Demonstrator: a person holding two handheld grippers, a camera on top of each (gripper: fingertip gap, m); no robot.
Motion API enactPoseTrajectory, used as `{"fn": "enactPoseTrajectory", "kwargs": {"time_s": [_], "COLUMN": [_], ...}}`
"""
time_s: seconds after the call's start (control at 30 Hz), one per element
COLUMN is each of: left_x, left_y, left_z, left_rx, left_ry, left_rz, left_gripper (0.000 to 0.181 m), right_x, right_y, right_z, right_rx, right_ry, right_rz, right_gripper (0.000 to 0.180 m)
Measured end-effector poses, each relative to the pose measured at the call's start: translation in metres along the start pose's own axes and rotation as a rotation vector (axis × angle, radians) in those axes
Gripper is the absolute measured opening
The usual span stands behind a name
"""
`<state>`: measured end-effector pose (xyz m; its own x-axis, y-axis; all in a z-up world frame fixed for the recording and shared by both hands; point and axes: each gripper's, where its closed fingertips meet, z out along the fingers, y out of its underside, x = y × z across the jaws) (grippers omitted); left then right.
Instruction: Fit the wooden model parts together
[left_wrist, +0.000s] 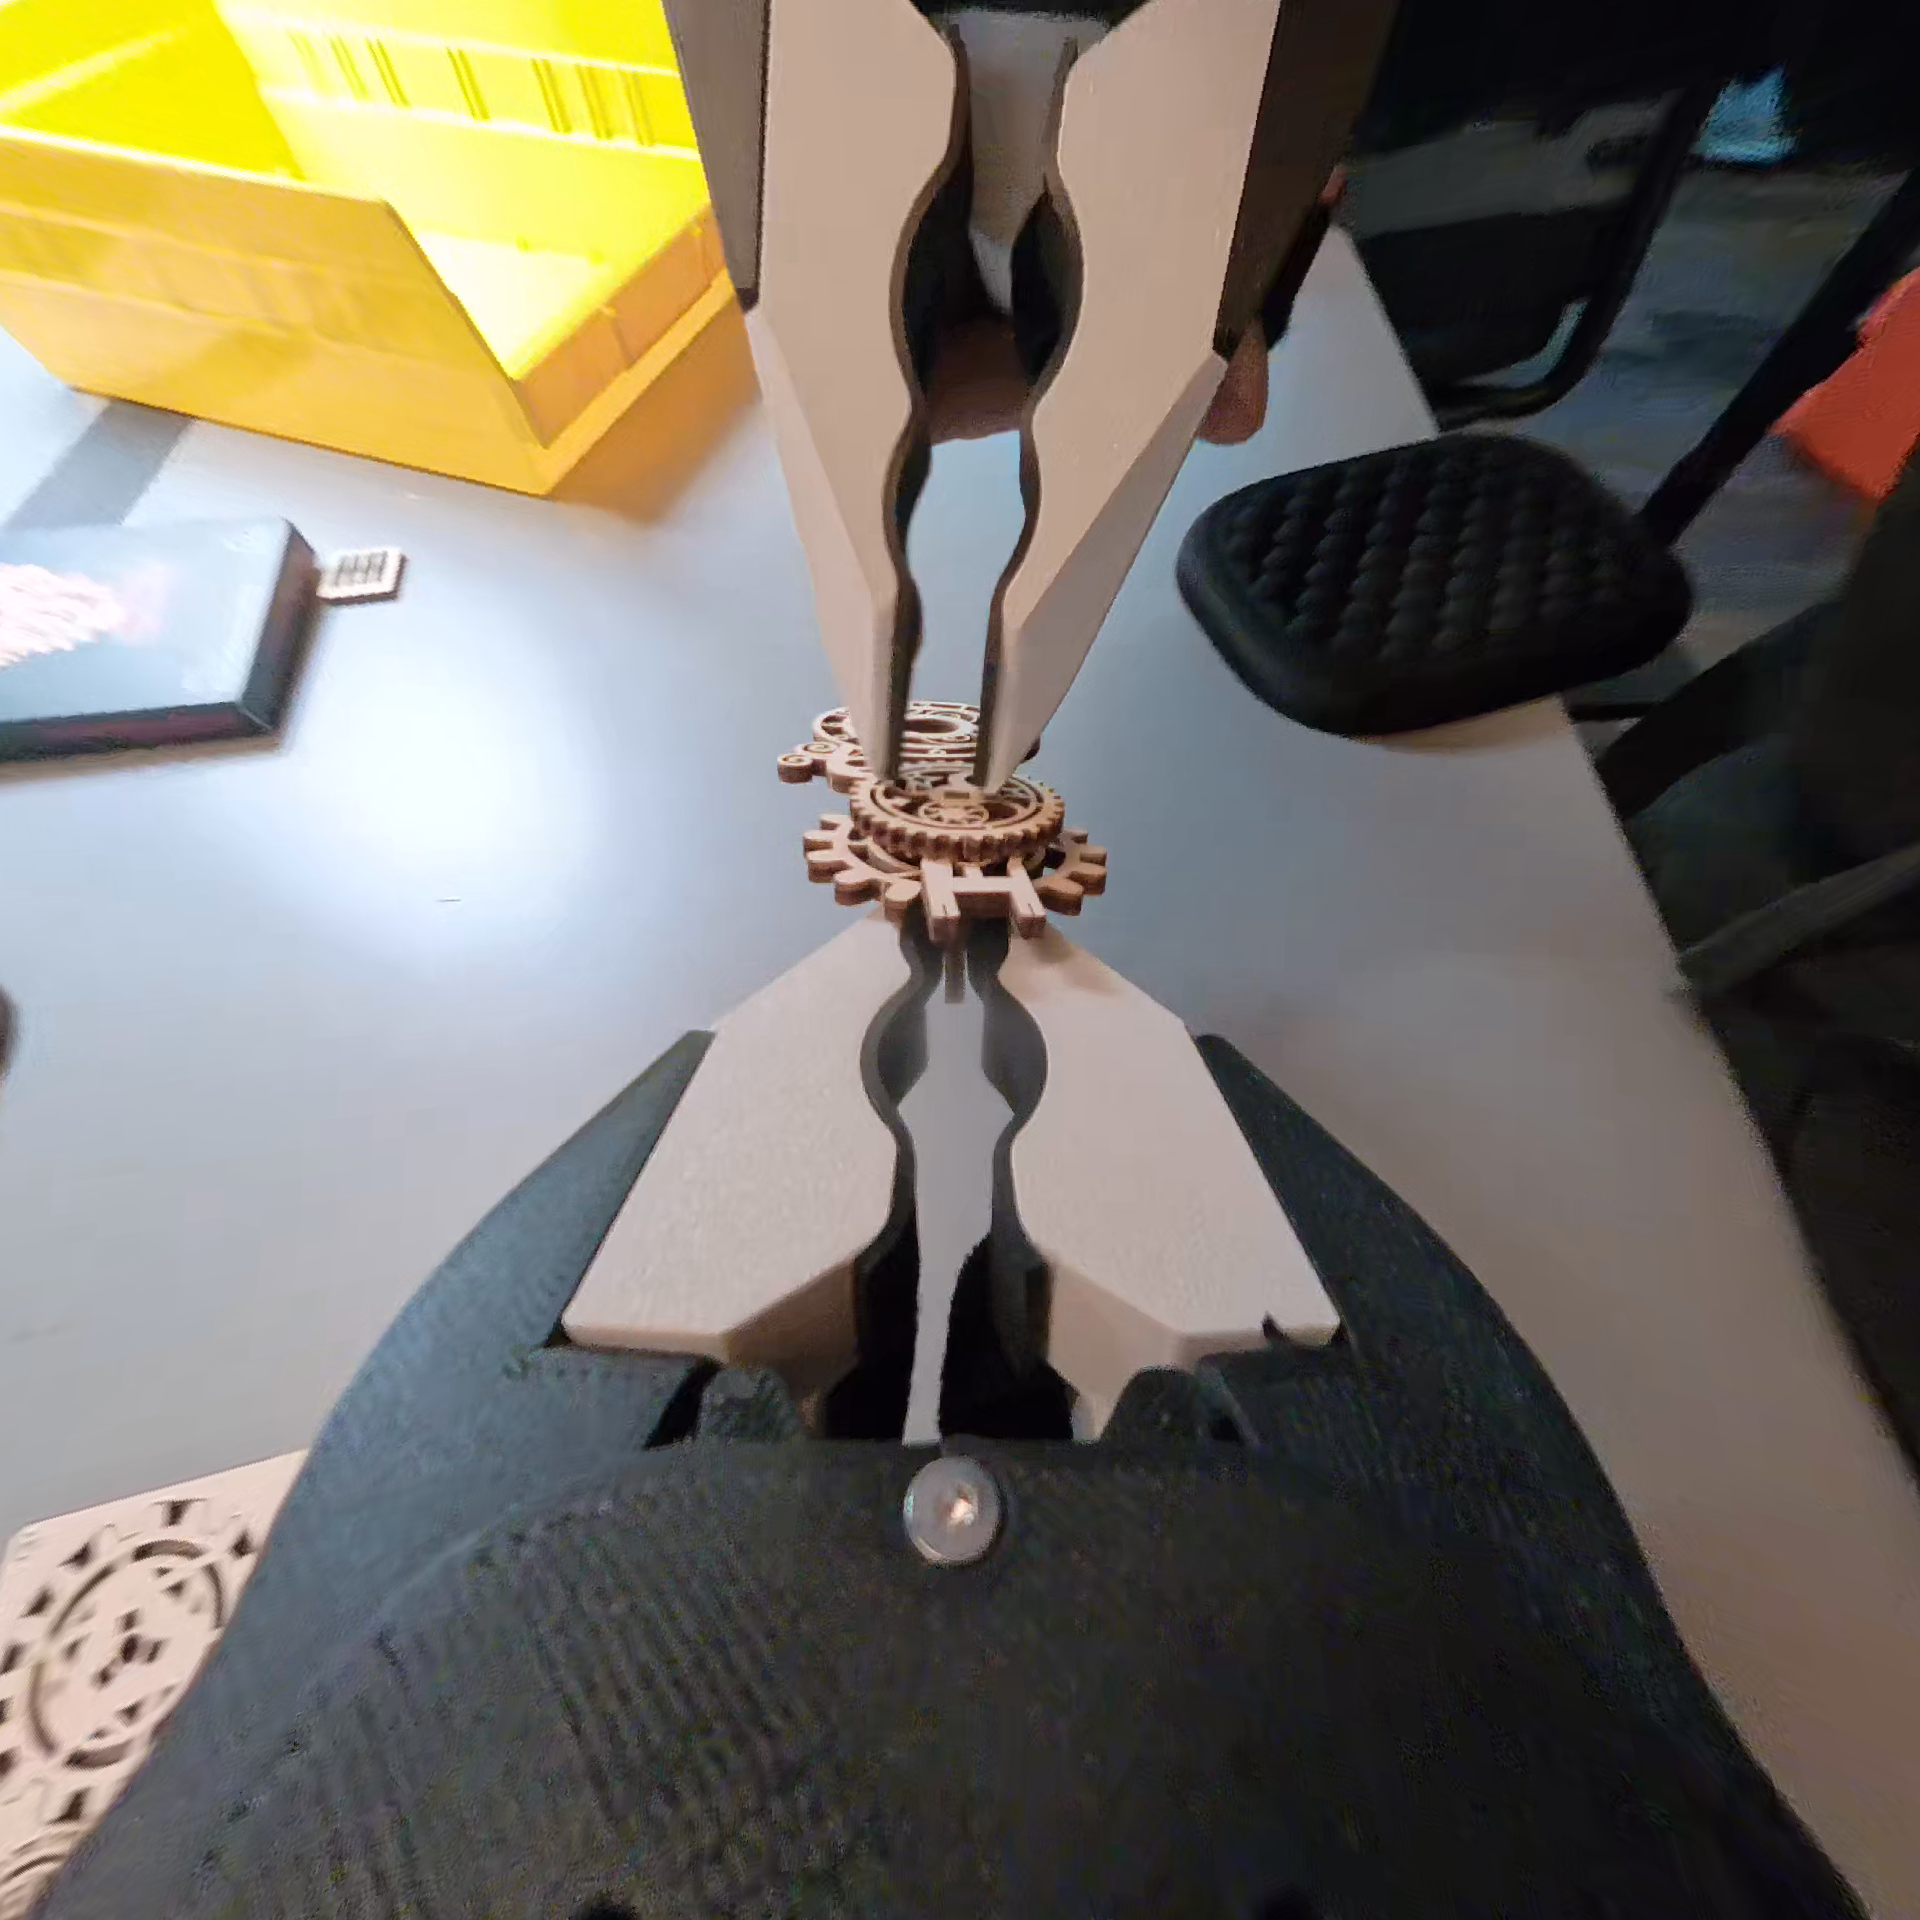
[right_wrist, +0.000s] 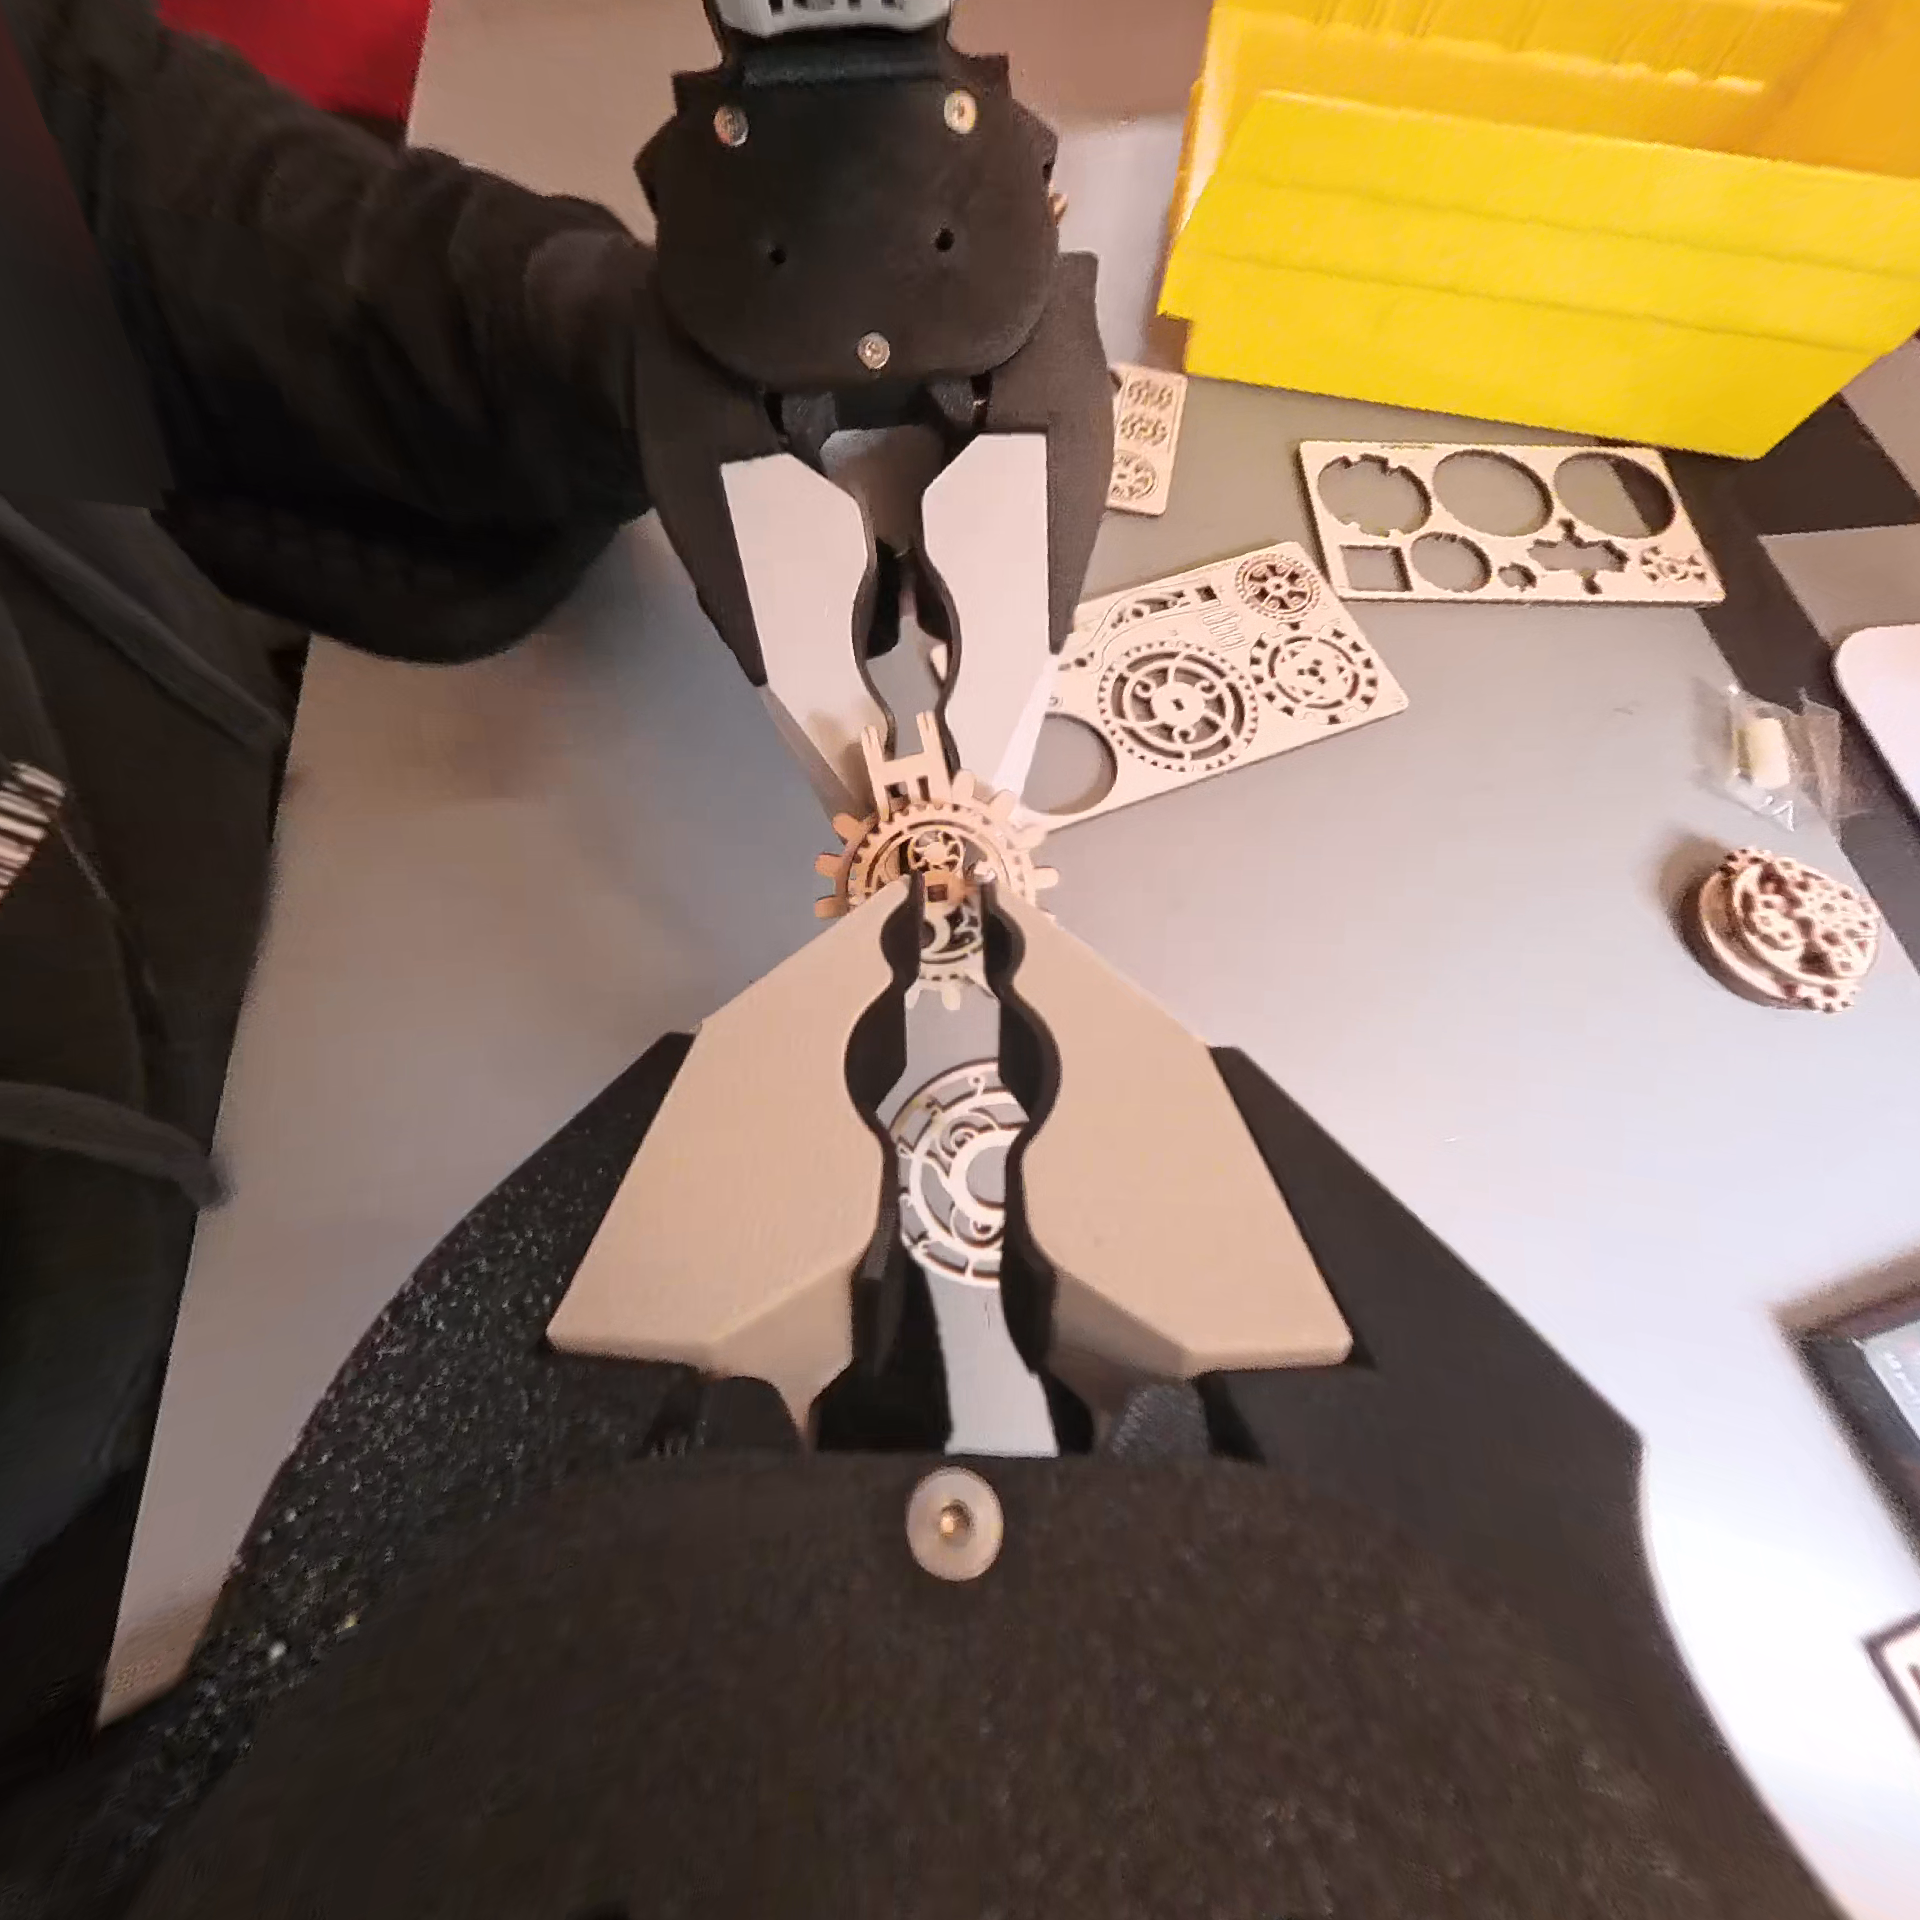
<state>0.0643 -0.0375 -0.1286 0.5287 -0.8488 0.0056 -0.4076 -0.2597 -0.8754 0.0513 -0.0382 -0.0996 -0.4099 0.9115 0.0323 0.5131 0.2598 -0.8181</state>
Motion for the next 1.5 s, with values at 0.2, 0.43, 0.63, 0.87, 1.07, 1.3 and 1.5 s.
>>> {"fn": "enactPoseTrajectory", "kwargs": {"time_s": [0.2, 0.43, 0.63, 0.87, 1.07, 1.3, 1.5], "left_x": [0.007, 0.006, 0.001, 0.003, 0.000, 0.000, -0.004], "left_y": [-0.011, -0.016, -0.021, -0.025, -0.027, -0.031, -0.031], "left_z": [-0.011, -0.018, -0.022, -0.022, -0.022, -0.025, -0.029], "left_rx": [0.134, 0.210, 0.248, 0.260, 0.243, 0.272, 0.331], "left_ry": [0.143, 0.189, 0.171, 0.160, 0.148, 0.171, 0.230], "left_rz": [-0.178, -0.224, -0.242, -0.245, -0.335, -0.403, -0.490], "left_gripper": [0.001, 0.001, 0.002, 0.001, 0.001, 0.003, 0.002], "right_x": [-0.008, -0.010, -0.007, -0.005, -0.001, 0.002, 0.005], "right_y": [-0.007, -0.013, -0.012, -0.012, -0.013, -0.018, -0.021], "right_z": [-0.009, -0.002, -0.007, -0.008, -0.008, -0.008, -0.007], "right_rx": [-0.013, -0.082, -0.111, -0.092, 0.016, 0.232, 0.275], "right_ry": [-0.105, -0.134, -0.093, -0.081, -0.128, -0.255, -0.273], "right_rz": [-0.015, -0.101, -0.094, -0.028, 0.114, 0.359, 0.412], "right_gripper": [0.041, 0.046, 0.042, 0.040, 0.039, 0.040, 0.042]}}
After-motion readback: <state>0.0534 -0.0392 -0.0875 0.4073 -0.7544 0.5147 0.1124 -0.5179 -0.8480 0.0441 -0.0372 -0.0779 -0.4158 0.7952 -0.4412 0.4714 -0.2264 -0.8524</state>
